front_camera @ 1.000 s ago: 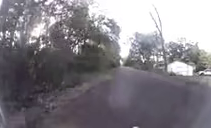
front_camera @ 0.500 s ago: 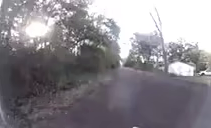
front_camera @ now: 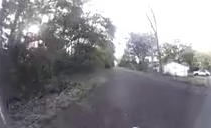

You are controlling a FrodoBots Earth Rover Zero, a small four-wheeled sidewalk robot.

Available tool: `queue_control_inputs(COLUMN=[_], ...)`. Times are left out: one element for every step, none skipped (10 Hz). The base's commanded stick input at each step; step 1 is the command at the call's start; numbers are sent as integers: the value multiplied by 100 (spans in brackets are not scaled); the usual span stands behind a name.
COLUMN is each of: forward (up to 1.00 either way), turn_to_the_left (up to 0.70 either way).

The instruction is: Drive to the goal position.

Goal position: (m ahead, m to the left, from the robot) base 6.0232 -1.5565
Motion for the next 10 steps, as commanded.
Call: queue_control_inputs(forward=[70,70,70,70,70,70,70,70,70,70], turn_to_the_left=[-12,-35,-35,-20,-2,0,0,0,0,0])
